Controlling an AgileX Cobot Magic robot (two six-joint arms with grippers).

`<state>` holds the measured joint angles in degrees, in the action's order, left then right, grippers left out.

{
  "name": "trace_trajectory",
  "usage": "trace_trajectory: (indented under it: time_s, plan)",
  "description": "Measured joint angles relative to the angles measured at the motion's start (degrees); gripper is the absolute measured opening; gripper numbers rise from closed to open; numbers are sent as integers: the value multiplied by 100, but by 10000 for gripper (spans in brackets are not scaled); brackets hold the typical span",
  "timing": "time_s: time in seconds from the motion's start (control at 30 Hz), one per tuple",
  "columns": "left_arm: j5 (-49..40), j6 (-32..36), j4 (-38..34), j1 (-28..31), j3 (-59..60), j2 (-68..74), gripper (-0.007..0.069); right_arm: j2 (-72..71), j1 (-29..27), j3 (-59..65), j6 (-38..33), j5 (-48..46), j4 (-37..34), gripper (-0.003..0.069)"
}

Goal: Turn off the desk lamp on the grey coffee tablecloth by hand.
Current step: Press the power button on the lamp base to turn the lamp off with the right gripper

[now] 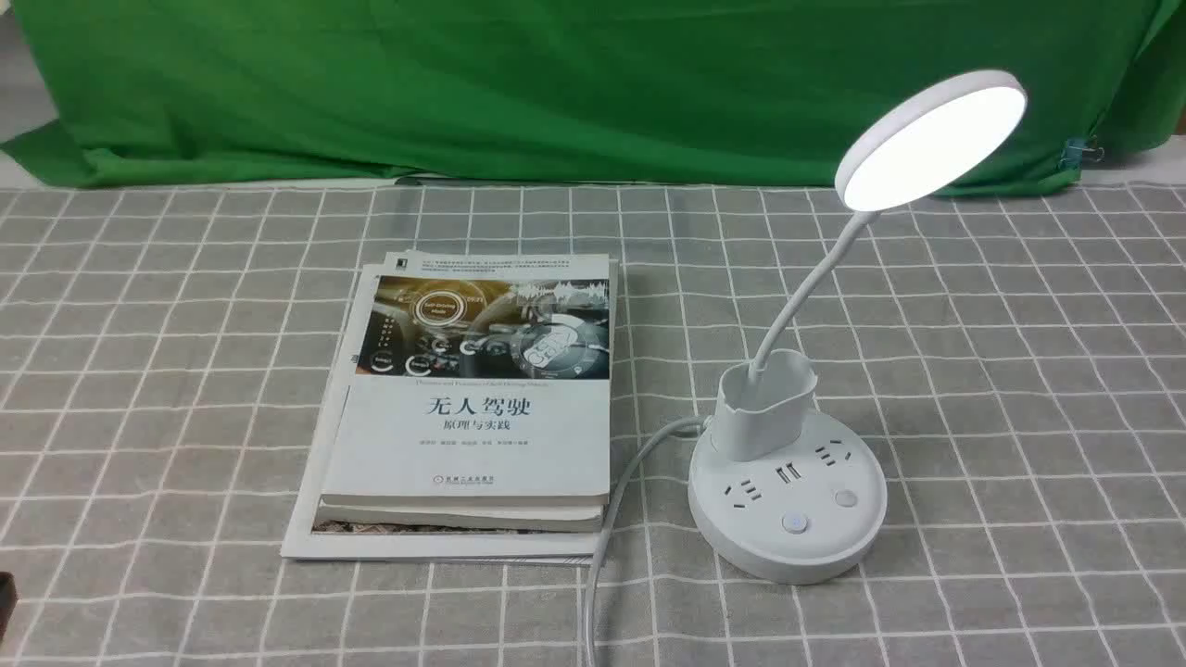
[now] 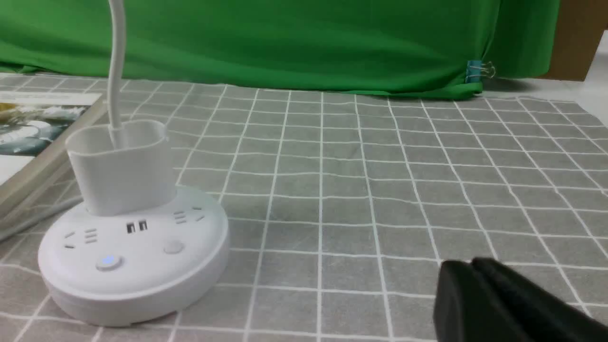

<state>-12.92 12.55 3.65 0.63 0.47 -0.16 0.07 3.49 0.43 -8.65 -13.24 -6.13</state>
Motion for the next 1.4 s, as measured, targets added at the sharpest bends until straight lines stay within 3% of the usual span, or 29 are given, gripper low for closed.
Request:
trace_trajectory:
  time_s: [0.27,0.6,0.93,1.2,1.4]
  plan:
    - [0,0,0,0,0,0,19,0,0,0,0,71,0,59]
    - [0,0,0,0,0,0,19,0,0,0,43,1638,0,59]
    - [0,0,0,0,0,0,19,0,0,0,300,2014,0,59]
    - [0,0,0,0,0,0,19,0,0,0,354,3749,0,59]
    - [0,0,0,0,0,0,19,119,0,-242,639,3227,-6,59]
